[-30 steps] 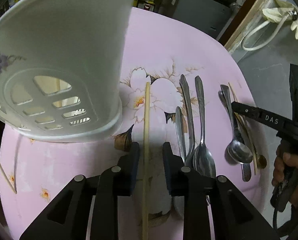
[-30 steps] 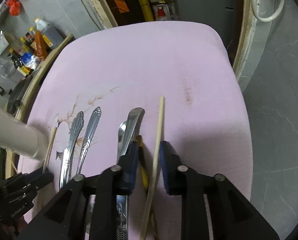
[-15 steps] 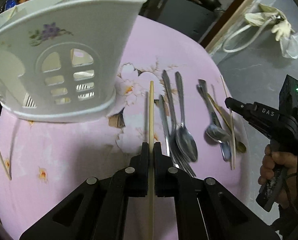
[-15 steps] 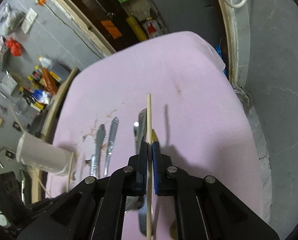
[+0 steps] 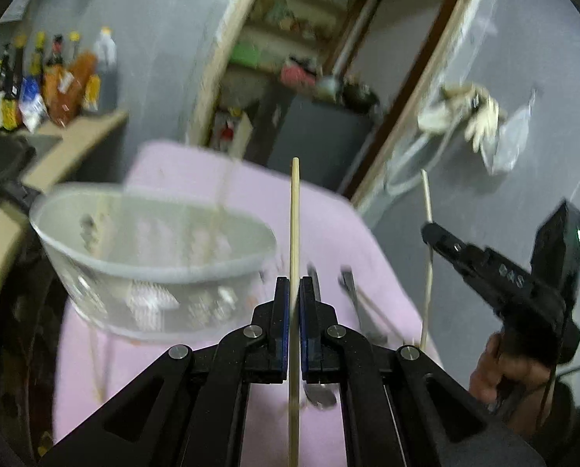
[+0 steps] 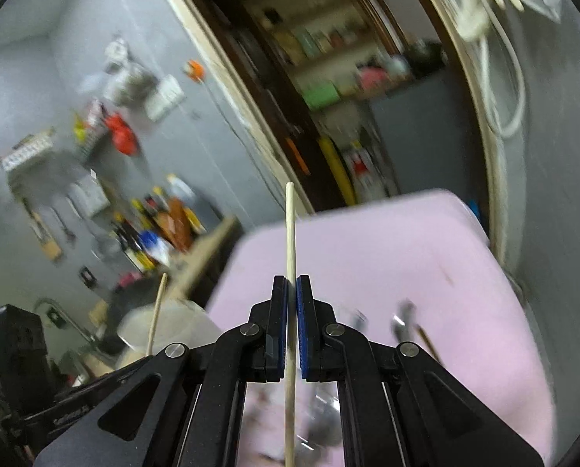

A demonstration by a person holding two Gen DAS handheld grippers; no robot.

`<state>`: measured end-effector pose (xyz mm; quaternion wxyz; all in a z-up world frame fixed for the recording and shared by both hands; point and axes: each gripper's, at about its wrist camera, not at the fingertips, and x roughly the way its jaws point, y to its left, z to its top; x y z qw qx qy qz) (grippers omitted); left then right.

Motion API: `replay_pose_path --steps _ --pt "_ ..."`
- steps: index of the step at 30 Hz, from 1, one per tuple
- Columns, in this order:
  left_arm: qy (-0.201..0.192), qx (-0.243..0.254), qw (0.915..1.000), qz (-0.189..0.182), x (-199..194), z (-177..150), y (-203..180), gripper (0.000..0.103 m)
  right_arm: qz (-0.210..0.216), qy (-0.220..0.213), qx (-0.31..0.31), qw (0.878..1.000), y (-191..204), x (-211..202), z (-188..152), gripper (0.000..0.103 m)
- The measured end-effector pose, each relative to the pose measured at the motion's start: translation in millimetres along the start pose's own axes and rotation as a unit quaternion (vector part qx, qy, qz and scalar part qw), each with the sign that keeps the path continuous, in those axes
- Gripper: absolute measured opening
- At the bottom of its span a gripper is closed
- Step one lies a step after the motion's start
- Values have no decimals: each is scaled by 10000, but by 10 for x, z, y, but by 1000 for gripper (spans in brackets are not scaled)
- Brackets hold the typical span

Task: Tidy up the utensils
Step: 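Carry the chopstick in the left gripper to the basket while the right gripper carries its own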

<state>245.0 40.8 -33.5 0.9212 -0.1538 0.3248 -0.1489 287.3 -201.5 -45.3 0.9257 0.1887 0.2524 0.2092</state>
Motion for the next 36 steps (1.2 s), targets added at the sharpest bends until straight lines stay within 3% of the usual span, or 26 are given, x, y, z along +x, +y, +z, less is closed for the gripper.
replay_pose_path --steps 8,17,24,36 --pt "-1066 -456 9927 319 -184 592 636 2 762 -932 -212 9925 750 293 286 3" --pt "-1747 -1042 9776 529 -199 947 1415 2 813 -1403 -495 9855 1148 710 312 3" --pt "-2075 -1023 9714 543 -12 835 1561 2 586 -1629 -869 9811 1156 900 -12 3" --pt "-2528 -349 9641 734 169 379 1386 2 668 -1706 -1145 9764 1072 1055 -372 3"
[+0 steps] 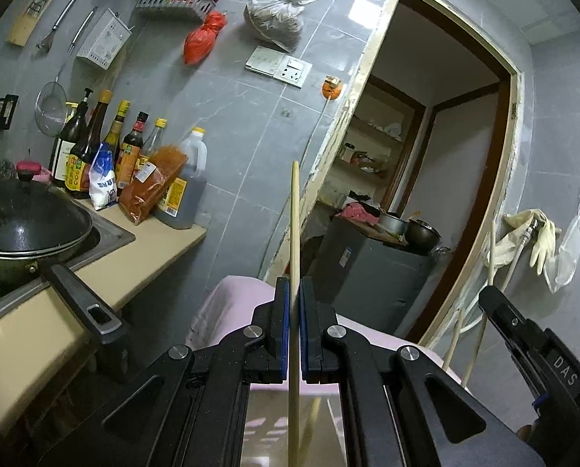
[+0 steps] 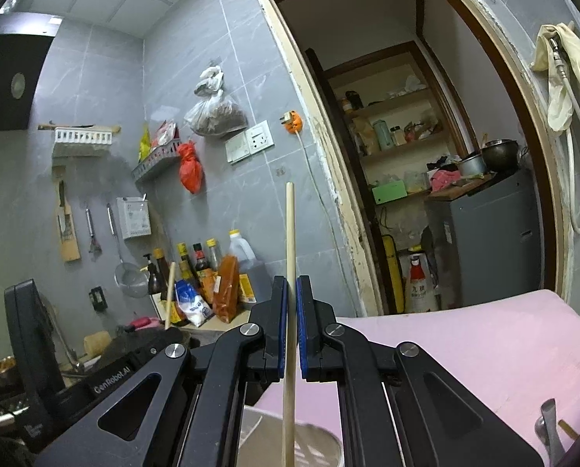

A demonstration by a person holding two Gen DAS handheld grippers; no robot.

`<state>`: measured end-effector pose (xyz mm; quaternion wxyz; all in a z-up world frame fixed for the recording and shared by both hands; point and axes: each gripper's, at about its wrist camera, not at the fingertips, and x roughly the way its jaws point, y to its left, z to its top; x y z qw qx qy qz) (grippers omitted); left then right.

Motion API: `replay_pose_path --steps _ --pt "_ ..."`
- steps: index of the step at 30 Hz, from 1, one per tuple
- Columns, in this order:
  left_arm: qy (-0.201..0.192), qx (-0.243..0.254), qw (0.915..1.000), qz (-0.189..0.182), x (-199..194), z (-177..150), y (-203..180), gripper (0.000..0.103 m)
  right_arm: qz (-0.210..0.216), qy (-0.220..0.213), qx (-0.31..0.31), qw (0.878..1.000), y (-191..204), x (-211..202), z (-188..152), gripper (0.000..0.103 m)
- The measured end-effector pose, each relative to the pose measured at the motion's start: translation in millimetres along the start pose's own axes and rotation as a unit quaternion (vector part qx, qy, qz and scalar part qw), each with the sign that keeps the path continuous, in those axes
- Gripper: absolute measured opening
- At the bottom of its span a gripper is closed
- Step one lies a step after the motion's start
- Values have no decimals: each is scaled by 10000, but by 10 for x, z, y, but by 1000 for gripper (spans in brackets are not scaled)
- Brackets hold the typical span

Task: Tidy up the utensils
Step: 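Carry the chopstick in the left gripper to the basket while the right gripper carries its own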

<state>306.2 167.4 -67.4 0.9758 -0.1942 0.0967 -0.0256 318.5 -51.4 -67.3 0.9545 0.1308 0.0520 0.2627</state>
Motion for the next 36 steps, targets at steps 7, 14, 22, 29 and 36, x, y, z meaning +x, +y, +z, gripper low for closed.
replay_pose_path --steps 7,14,22,29,36 --pt "-39 216 9998 -14 -8 -133 -37 2 38 78 -52 9999 -3 -40 -132 3" --pt "-107 419 9991 46 -94 -212 -83 2 9 244 -27 9997 -3 -68 -225 3" --pt "-91 676 9977 22 -189 -287 -138 2 13 426 -114 9990 23 -73 -263 4" --pt "161 664 9977 21 -242 -301 -126 3 -19 544 -81 9985 25 -85 -266 11" --pt "338 616 9975 36 -237 -272 -138 3 -29 500 -84 9987 12 -116 -251 18"
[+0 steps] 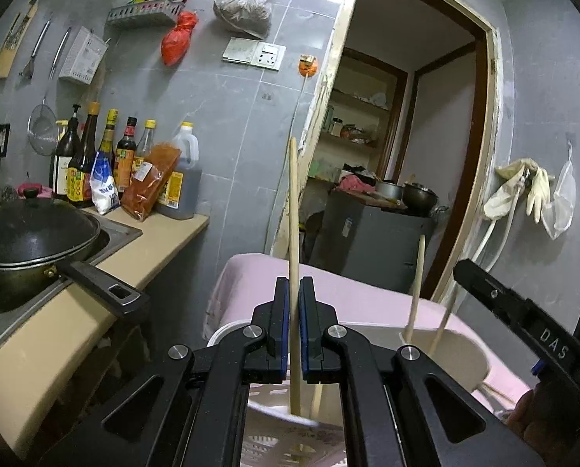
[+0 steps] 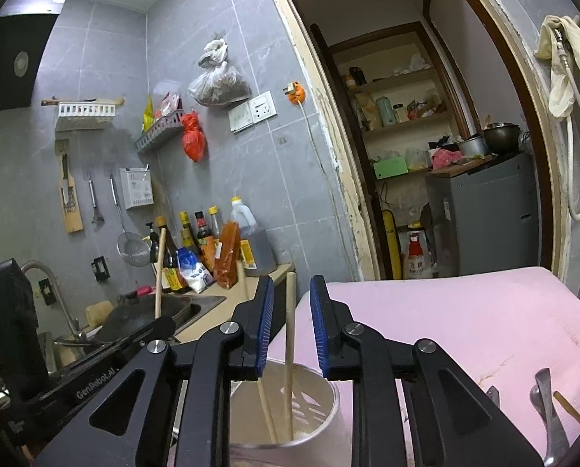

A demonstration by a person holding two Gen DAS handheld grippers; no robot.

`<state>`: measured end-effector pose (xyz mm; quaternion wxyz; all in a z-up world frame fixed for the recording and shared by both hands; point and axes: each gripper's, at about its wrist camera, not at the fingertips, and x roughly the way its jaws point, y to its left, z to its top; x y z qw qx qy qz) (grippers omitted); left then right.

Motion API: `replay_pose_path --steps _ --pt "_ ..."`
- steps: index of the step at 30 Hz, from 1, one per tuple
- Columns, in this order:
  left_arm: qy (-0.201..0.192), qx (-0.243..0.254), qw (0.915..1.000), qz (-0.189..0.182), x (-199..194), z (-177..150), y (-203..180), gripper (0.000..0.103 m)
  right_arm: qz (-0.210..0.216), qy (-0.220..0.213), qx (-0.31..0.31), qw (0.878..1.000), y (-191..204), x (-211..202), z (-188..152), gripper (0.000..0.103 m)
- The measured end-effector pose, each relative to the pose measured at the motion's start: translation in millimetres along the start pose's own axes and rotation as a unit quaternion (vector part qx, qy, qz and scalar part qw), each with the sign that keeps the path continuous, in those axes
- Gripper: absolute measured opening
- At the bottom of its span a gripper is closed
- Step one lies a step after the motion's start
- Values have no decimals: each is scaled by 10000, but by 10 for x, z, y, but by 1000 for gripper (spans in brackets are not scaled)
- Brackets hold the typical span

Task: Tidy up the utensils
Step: 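Carry the chopstick in the left gripper to the basket while the right gripper carries its own, then open the right gripper over the basket while the left gripper releases its chopstick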

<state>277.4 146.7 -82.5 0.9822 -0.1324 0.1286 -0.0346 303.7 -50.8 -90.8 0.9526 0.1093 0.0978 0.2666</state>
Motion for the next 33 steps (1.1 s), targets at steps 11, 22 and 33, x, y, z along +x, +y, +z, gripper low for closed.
replay_pose_path --steps 11,22,33 --pt "-506 188 9984 172 13 -81 -44 3 -62 23 12 10000 -44 -79 -24 18" --pt "-125 370 9991 141 -88 -97 -43 3 -117 106 74 9998 -56 -167 37 22" --pt "473 121 9986 219 -398 16 -56 36 -274 244 76 9993 -81 -388 198 41"
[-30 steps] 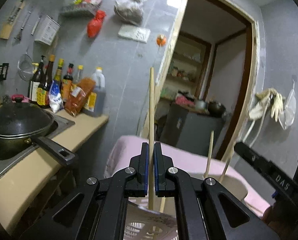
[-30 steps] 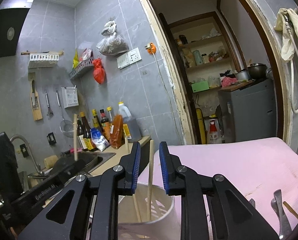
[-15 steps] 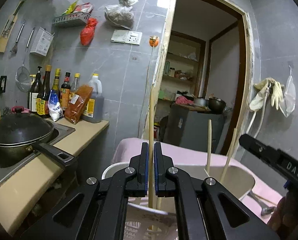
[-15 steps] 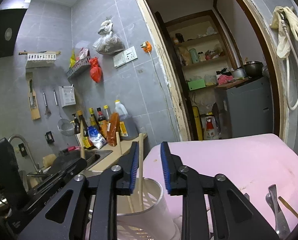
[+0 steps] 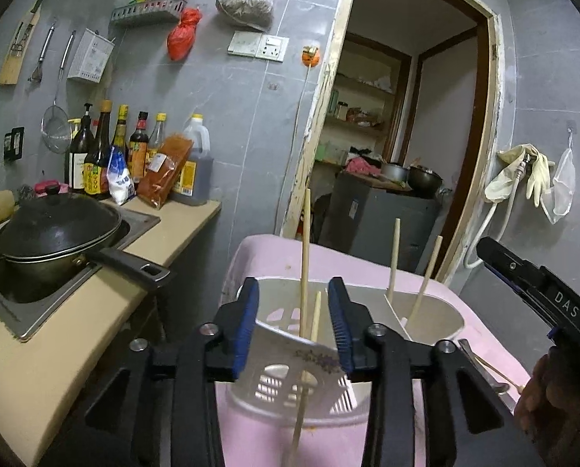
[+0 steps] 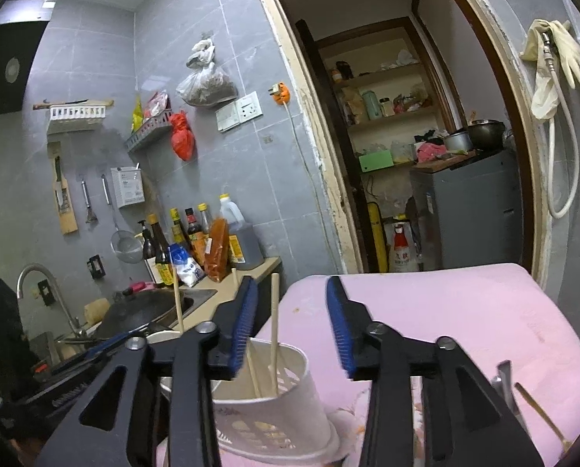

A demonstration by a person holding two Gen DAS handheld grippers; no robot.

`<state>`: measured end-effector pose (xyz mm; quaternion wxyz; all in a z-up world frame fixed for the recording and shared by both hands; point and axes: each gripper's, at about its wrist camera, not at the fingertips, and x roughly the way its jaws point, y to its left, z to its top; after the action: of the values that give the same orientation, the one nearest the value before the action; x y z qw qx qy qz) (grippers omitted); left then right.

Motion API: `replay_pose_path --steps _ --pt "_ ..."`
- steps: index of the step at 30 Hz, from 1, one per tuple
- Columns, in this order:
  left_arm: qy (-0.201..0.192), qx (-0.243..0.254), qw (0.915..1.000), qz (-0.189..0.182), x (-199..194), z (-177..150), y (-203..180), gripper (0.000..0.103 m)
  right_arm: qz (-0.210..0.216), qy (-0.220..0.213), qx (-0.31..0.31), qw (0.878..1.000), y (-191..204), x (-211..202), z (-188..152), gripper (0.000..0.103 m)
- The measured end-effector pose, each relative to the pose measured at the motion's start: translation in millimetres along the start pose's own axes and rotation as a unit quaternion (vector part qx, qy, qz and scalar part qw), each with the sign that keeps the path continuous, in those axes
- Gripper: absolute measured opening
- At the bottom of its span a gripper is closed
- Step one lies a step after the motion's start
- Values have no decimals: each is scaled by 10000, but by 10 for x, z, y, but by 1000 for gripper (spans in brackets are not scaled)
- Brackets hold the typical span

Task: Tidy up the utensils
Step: 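Open the right gripper over the basket while the left gripper releases its chopstick, then move both grippers from the basket to the utensils on the pink table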

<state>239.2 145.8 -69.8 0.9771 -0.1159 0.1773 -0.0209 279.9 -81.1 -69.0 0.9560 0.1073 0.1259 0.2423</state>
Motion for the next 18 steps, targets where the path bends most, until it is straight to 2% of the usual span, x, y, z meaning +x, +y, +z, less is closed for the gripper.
replay_pose_path --steps 1,4,6,7,9,12,13,18 --pt "41 10 10000 5 -21 15 -17 37 -20 11 5 10000 -11 -26 13 45" --pt "159 46 9999 -31 -92 112 -113 52 -133 70 6 9999 -64 -143 99 57" --pt "188 28 9997 -124 -133 197 -208 67 -241 95 -8 9997 -114 -241 177 67" --pt "188 14 9997 -170 -153 224 -255 71 -298 94 -15 9995 -148 -296 220 76" --pt "176 3 9995 -267 -174 264 -355 87 -387 55 -56 9992 -206 -400 287 82" --pt "148 89 9994 -299 -190 280 -549 92 -590 91 -116 9981 -330 -556 370 94" --pt "159 150 9993 -313 -184 282 -618 92 -625 103 -125 9979 -359 -590 387 101" --pt "167 304 9984 -440 -132 223 -926 92 -941 204 -306 9949 -592 -854 472 103"
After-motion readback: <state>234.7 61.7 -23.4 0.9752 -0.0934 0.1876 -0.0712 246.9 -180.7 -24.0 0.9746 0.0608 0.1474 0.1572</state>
